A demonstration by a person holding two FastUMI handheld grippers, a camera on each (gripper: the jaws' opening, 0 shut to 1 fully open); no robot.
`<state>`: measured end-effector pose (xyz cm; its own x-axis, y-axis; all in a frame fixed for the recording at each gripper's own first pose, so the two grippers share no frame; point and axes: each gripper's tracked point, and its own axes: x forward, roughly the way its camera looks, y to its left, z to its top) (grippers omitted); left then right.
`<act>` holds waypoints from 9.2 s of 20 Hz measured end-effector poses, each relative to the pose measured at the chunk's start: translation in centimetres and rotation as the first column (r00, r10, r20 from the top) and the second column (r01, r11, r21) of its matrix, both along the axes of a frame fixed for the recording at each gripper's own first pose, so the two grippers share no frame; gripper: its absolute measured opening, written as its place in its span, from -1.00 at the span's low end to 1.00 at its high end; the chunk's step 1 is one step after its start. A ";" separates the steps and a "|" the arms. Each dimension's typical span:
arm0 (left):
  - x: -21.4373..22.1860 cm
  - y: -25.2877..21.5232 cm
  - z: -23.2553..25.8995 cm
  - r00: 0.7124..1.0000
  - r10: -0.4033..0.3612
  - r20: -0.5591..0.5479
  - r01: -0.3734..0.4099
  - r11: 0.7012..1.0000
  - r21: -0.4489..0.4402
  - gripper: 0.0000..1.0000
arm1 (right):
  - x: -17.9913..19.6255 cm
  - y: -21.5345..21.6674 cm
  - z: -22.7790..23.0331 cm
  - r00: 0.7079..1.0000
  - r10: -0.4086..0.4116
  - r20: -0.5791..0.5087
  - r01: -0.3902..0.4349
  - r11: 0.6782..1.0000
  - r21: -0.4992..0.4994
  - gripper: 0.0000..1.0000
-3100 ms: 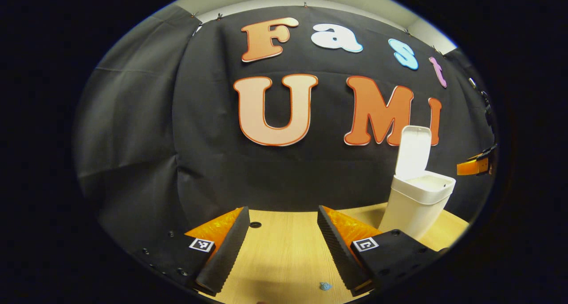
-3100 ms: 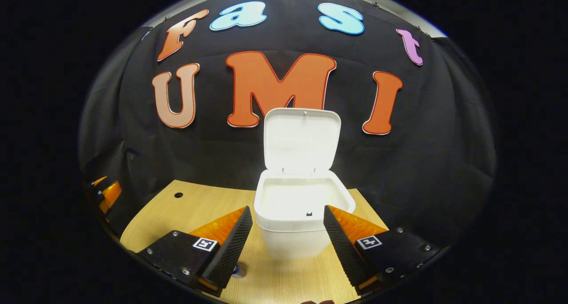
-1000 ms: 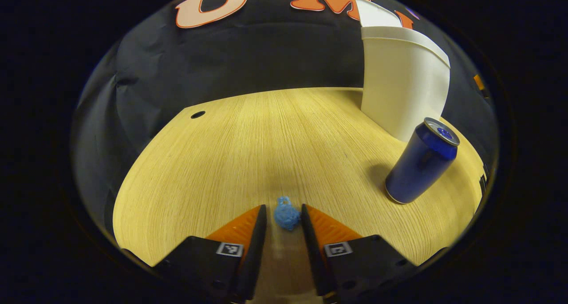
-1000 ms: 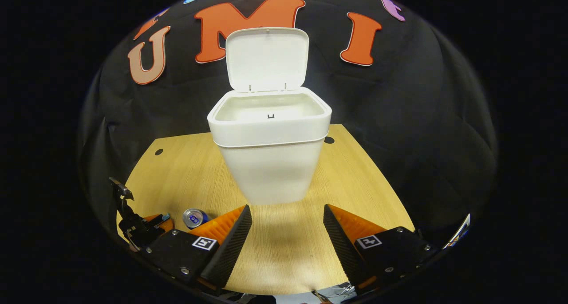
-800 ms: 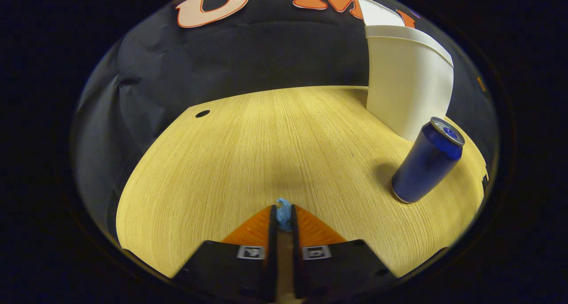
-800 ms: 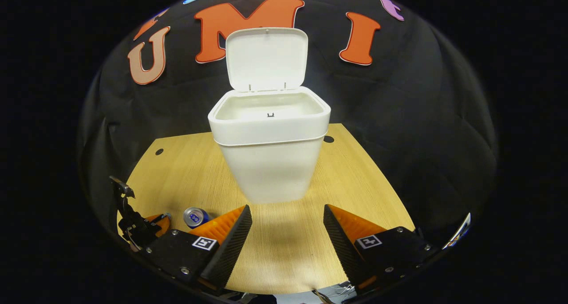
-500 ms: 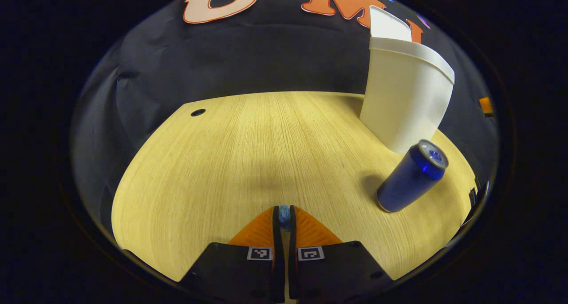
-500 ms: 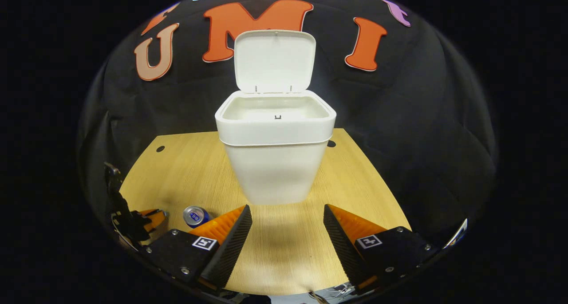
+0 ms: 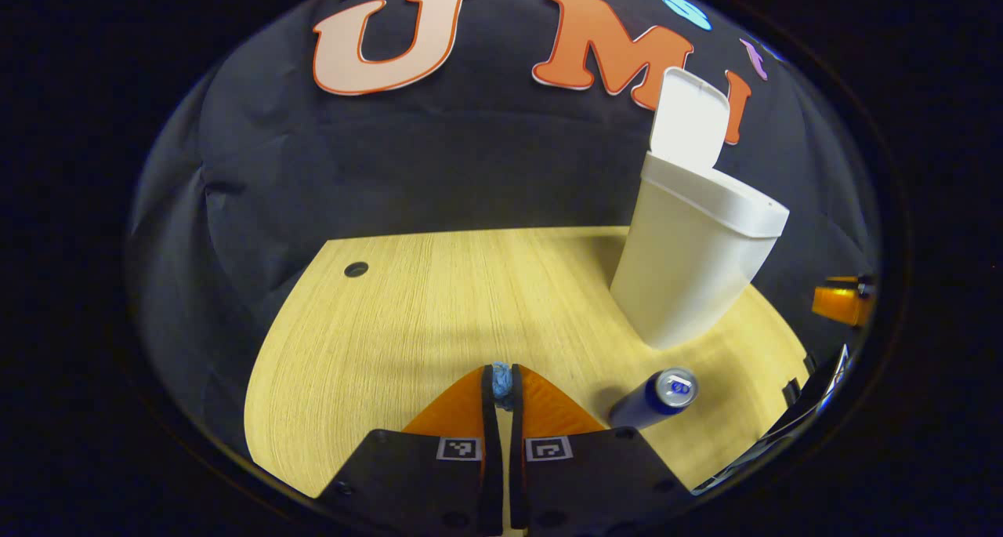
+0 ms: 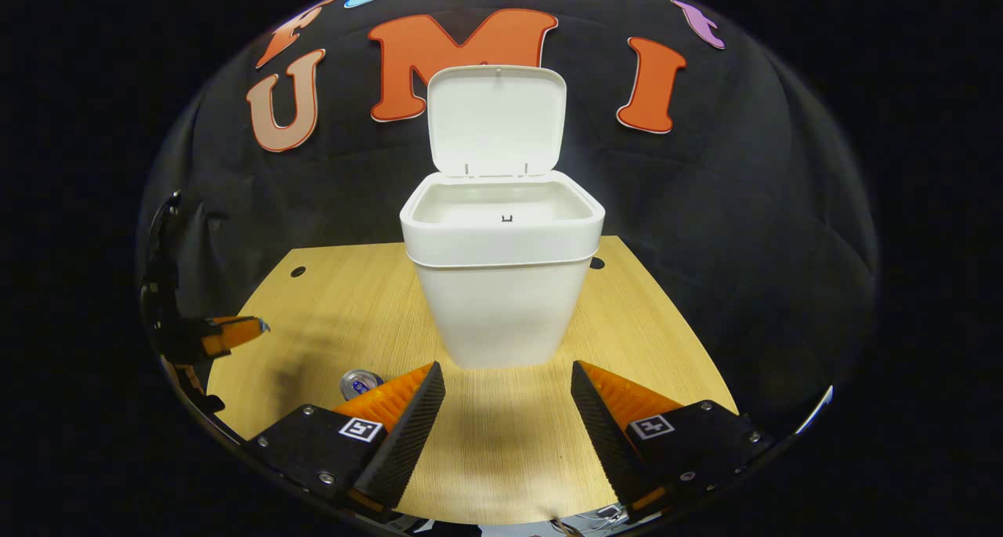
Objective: Press the lid of the desktop garbage bin to open it, pick up the crumpled paper on the desktop and throw it into the bin, then pick up the pop can on the desktop and drop it into the bin, and finally close the garbage bin lid.
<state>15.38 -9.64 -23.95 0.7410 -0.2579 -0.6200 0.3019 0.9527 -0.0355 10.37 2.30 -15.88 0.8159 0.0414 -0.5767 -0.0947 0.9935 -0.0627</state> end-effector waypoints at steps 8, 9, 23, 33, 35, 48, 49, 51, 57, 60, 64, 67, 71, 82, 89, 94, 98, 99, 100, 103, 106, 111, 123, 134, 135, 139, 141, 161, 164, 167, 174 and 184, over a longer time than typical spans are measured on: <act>3.7 -6.5 12.3 0.980 -0.116 0.165 0.123 0.992 -0.034 -0.87 | -0.7 -2.2 0.6 0.998 -0.051 0.031 0.049 0.997 0.063 0.96; 3.9 -7.6 13.0 0.974 -0.133 0.181 0.143 0.989 -0.040 -0.87 | -0.8 -2.6 0.8 0.998 -0.060 0.038 0.057 0.996 0.068 0.96; 5.5 -25.9 18.2 0.896 -0.362 0.257 0.394 0.915 -0.087 -0.87 | -3.4 -10.7 0.7 0.978 -0.205 0.048 0.199 0.974 0.105 0.97; 8.6 -31.3 12.5 0.914 -0.356 0.193 0.371 0.928 -0.045 -0.83 | -5.1 -16.5 -0.9 0.949 -0.314 0.001 0.311 0.941 0.134 0.96; 8.4 -31.2 11.8 0.919 -0.351 0.181 0.365 0.930 -0.050 -0.70 | -5.3 -17.1 -1.1 0.947 -0.322 -0.009 0.321 0.938 0.131 0.96; 7.9 -27.9 12.9 0.921 -0.309 0.236 0.333 0.940 -0.070 0.99 | -3.9 -14.5 -0.4 0.959 -0.283 -0.016 0.282 0.949 0.143 0.97; 8.0 -26.9 13.1 0.924 -0.295 0.243 0.320 0.945 -0.069 0.99 | -3.8 -14.1 -0.2 0.962 -0.274 -0.012 0.273 0.952 0.139 0.97; 8.2 -24.5 13.3 0.930 -0.265 0.254 0.289 0.955 -0.060 0.99 | -3.4 -12.9 0.0 0.968 -0.253 -0.007 0.251 0.959 0.132 0.98; 8.6 -15.6 14.0 0.951 -0.145 0.272 0.168 0.984 -0.062 0.98 | -2.1 -7.0 1.3 0.990 -0.137 0.021 0.134 0.985 0.107 0.99; 8.3 -10.9 14.7 0.954 -0.083 0.287 0.107 0.992 -0.070 0.98 | -1.9 -3.4 1.3 0.997 -0.073 0.026 0.070 0.992 0.101 0.99; 7.7 -5.2 15.4 0.951 -0.018 0.307 0.035 0.998 -0.049 0.98 | -1.8 1.6 0.5 1.000 0.014 0.016 -0.015 0.995 0.094 0.98; 6.9 -0.8 15.6 0.948 0.028 0.316 -0.015 0.999 -0.043 0.98 | -1.8 5.6 -0.1 0.997 0.080 0.009 -0.080 0.992 0.096 0.98; 6.1 4.1 15.7 0.940 0.087 0.330 -0.081 0.996 -0.032 0.98 | -1.6 10.2 -1.3 0.988 0.157 -0.004 -0.157 0.985 0.077 0.99; 1.8 12.6 14.5 0.929 0.179 0.322 -0.190 0.982 0.002 1.00 | 0.5 16.6 -8.4 0.962 0.252 -0.102 -0.254 0.967 -0.014 0.99; 0.9 14.7 14.0 0.918 0.204 0.341 -0.222 0.975 0.014 0.98 | 1.7 18.0 -14.3 0.948 0.268 -0.172 -0.280 0.959 -0.049 0.99; 0.7 14.8 14.1 0.901 0.212 0.378 -0.235 0.972 0.015 0.97 | 1.7 17.7 -18.2 0.938 0.267 -0.220 -0.292 0.952 -0.090 1.00; 0.5 13.8 13.8 0.899 0.207 0.385 -0.229 0.973 0.011 0.98 | 1.8 17.5 -18.7 0.937 0.271 -0.221 -0.291 0.955 -0.064 0.59; 0.7 13.4 13.7 0.898 0.211 0.386 -0.229 0.973 0.000 0.96 | 1.7 17.5 -18.6 0.937 0.271 -0.222 -0.290 0.955 -0.057 0.49; 0.7 13.1 13.8 0.896 0.215 0.388 -0.229 0.973 -0.011 0.98 | 1.8 17.6 -18.4 0.937 0.271 -0.219 -0.288 0.957 -0.047 0.55; 0.8 12.6 14.3 0.882 0.215 0.420 -0.224 0.974 -0.028 0.99 | 1.9 17.6 -17.7 0.940 0.274 -0.202 -0.285 0.958 -0.027 0.55; 0.9 12.3 14.5 0.868 0.215 0.447 -0.223 0.974 -0.036 0.99 | 1.7 17.8 -17.4 0.940 0.292 -0.174 -0.300 0.954 -0.019 0.55; 0.9 11.9 13.4 0.861 0.202 0.467 -0.214 0.976 -0.029 0.99 | 1.9 17.8 -15.9 0.952 0.288 -0.105 -0.289 0.957 0.003 0.55; 2.5 11.1 11.8 0.854 0.231 0.466 -0.222 0.972 -0.075 0.98 | 3.3 18.0 -13.7 0.971 0.234 0.045 -0.233 0.972 -0.023 0.54; 3.6 11.7 10.7 0.856 0.245 0.456 -0.245 0.968 -0.061 0.98 | 3.3 17.8 -13.9 0.971 0.227 0.078 -0.217 0.969 -0.119 0.60; 3.7 11.8 10.7 0.855 0.242 0.458 -0.245 0.968 -0.055 0.99 | 3.2 17.7 -13.8 0.974 0.219 0.066 -0.209 0.969 -0.130 0.60; 4.0 11.8 10.6 0.856 0.236 0.460 -0.246 0.968 -0.040 0.98 | 2.3 18.0 -13.0 0.981 0.194 0.022 -0.189 0.972 -0.137 0.65; 4.0 11.7 10.6 0.857 0.235 0.459 -0.243 0.969 -0.042 0.99 | 2.5 17.7 -13.8 0.979 0.205 0.013 -0.200 0.968 -0.153 0.66; 3.7 11.8 11.5 0.856 0.205 0.474 -0.216 0.976 -0.032 0.98 | 7.6 22.0 5.3 0.938 0.215 0.271 -0.195 0.976 -0.098 0.97; 3.4 12.3 11.6 0.853 0.211 0.478 -0.221 0.975 -0.036 0.97 | 10.9 22.8 6.7 0.937 0.215 0.275 -0.185 0.974 -0.132 0.97; 3.3 12.5 11.5 0.853 0.220 0.473 -0.230 0.972 -0.037 0.98 | 14.3 23.2 4.9 0.959 0.183 0.217 -0.155 0.978 -0.139 0.98; 3.1 14.0 11.6 0.852 0.234 0.467 -0.258 0.966 -0.012 0.97 | 16.6 21.4 -1.5 0.996 0.088 0.005 -0.087 0.986 -0.145 0.98; 3.3 13.6 10.8 0.861 0.217 0.460 -0.239 0.971 -0.011 0.98 | 12.2 21.5 -3.4 0.988 0.137 -0.072 -0.146 0.979 -0.140 0.98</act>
